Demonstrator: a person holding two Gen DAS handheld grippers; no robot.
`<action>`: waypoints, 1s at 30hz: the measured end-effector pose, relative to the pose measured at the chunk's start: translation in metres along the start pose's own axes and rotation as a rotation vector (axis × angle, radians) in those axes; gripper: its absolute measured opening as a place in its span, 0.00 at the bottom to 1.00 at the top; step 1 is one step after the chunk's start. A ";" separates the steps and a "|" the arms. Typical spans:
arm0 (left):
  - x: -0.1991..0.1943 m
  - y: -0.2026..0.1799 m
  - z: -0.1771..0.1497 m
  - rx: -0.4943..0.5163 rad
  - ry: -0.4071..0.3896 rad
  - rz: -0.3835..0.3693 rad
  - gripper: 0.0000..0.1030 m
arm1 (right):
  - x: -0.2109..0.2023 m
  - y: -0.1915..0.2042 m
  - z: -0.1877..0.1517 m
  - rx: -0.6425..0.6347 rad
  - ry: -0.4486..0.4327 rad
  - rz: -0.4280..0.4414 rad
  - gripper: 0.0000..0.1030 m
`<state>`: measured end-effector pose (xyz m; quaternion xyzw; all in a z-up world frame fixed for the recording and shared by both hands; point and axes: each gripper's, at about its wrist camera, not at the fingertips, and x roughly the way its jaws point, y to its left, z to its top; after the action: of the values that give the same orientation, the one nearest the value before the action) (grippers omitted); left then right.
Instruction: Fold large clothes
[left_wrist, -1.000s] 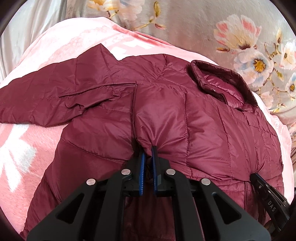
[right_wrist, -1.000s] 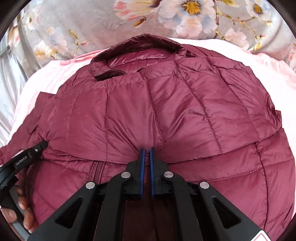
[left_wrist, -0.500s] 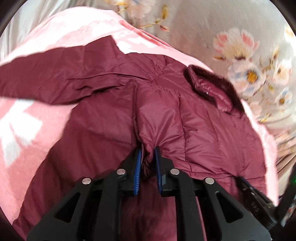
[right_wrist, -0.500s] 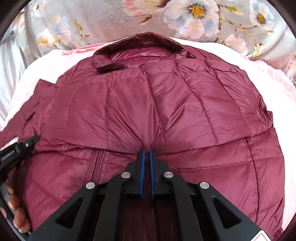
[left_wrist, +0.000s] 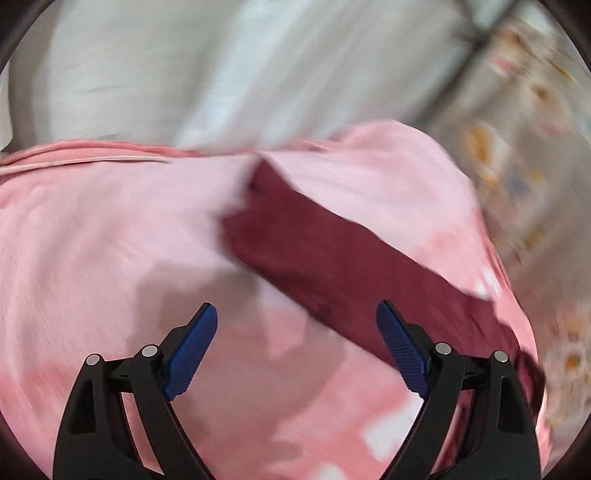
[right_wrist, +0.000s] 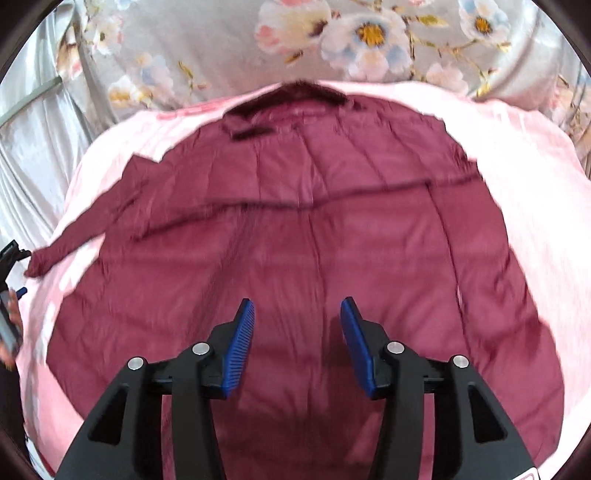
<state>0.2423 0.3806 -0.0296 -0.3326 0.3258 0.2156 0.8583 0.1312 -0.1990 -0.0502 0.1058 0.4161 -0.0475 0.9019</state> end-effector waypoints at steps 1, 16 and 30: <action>0.004 0.008 0.006 -0.021 0.006 0.002 0.83 | -0.001 0.001 -0.005 0.001 0.008 -0.002 0.47; -0.015 -0.088 0.035 0.194 0.020 -0.210 0.02 | -0.022 0.016 -0.026 -0.030 -0.008 -0.038 0.48; -0.149 -0.381 -0.229 0.749 0.217 -0.763 0.20 | -0.037 -0.009 -0.029 0.049 -0.026 -0.037 0.48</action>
<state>0.2668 -0.0661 0.1098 -0.1189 0.3231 -0.2778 0.8968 0.0844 -0.2012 -0.0414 0.1195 0.4047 -0.0756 0.9034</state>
